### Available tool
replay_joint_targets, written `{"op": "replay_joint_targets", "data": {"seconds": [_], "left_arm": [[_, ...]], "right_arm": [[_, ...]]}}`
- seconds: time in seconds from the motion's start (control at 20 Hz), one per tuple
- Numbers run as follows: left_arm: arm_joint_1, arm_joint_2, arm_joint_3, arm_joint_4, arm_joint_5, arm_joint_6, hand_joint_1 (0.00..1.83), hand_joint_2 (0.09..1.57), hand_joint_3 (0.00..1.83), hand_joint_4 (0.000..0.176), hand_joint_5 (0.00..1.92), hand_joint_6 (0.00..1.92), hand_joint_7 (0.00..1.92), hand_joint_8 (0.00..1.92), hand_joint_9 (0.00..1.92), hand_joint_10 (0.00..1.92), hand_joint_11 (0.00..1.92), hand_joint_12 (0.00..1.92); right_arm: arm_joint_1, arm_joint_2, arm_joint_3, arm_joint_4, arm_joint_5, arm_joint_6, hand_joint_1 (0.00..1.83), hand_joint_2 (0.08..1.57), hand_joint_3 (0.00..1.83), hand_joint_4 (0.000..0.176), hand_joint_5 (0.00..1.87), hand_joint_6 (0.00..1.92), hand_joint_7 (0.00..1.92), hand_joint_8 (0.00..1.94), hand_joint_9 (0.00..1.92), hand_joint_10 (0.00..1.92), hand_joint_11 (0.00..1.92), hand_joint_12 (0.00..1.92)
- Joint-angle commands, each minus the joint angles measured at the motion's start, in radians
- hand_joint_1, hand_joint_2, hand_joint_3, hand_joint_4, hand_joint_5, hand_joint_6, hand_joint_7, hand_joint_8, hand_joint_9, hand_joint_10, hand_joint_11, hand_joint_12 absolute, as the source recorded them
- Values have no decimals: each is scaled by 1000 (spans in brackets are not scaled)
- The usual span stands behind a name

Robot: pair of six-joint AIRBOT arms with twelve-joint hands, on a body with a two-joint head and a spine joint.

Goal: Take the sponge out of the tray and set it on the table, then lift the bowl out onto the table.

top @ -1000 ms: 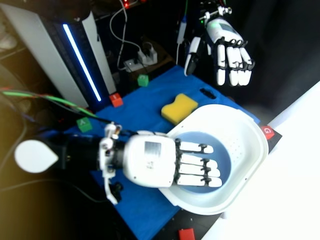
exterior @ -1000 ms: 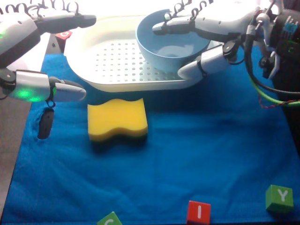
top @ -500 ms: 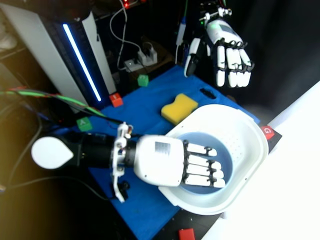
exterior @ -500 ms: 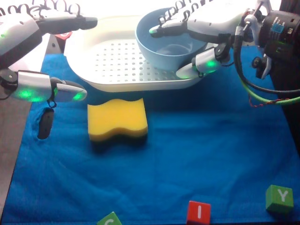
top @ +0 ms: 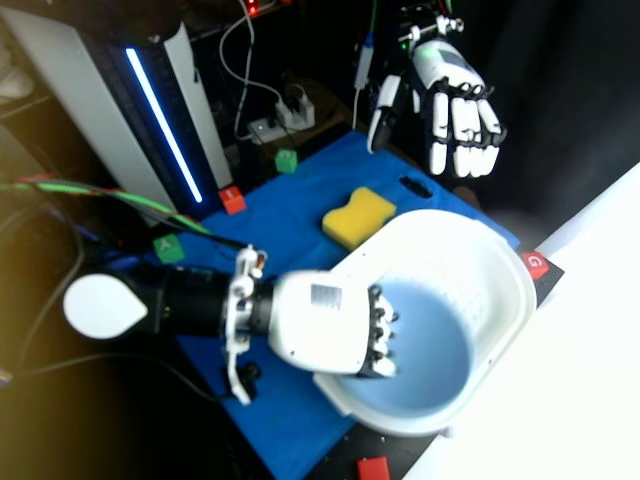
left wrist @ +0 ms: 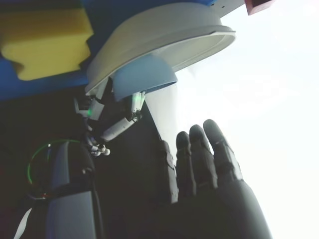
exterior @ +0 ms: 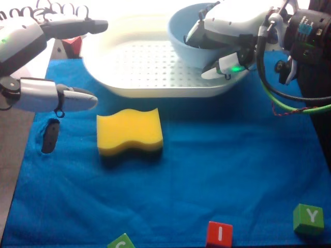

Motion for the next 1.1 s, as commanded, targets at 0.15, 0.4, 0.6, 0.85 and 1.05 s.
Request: {"op": "replay_joint_targets", "data": {"seconds": [0.15, 0.4, 0.6, 0.85, 1.05], "left_arm": [[-4, -4, 9, -20, -125, -10, 778, 938, 1, 75, 344, 2, 304, 2, 263, 4, 0, 726], [-1, -7, 9, -20, -128, -14, 767, 934, 0, 63, 356, 4, 315, 4, 274, 5, 0, 741], [4, -7, 9, -24, -133, -20, 741, 931, 0, 51, 361, 0, 335, 4, 295, 5, 0, 811], [24, -7, 5, -43, -156, -30, 744, 936, 1, 83, 357, 2, 326, 0, 277, 1, 0, 767], [39, 0, 0, -54, -172, -41, 743, 934, 0, 96, 369, 5, 333, 2, 281, 3, 0, 759]], "right_arm": [[17, -1, 1, 19, 58, 3, 1152, 1154, 0, 0, 902, 1083, 1138, 1338, 1321, 1674, 1330, 1891], [54, 7, -32, -26, 86, 4, 1260, 1139, 1, 0, 868, 908, 1031, 1110, 1282, 1071, 1203, 1614], [114, 72, -110, -88, 112, 3, 1136, 1174, 0, 0, 866, 1137, 1098, 1500, 1210, 1714, 1182, 1909], [123, 152, -177, -84, 195, 3, 1157, 1129, 0, 0, 957, 996, 1219, 1721, 1371, 1921, 1384, 1921], [123, 254, -280, -84, 262, 3, 1145, 1154, 0, 0, 906, 1076, 1146, 1362, 1226, 1809, 1235, 1921]]}}
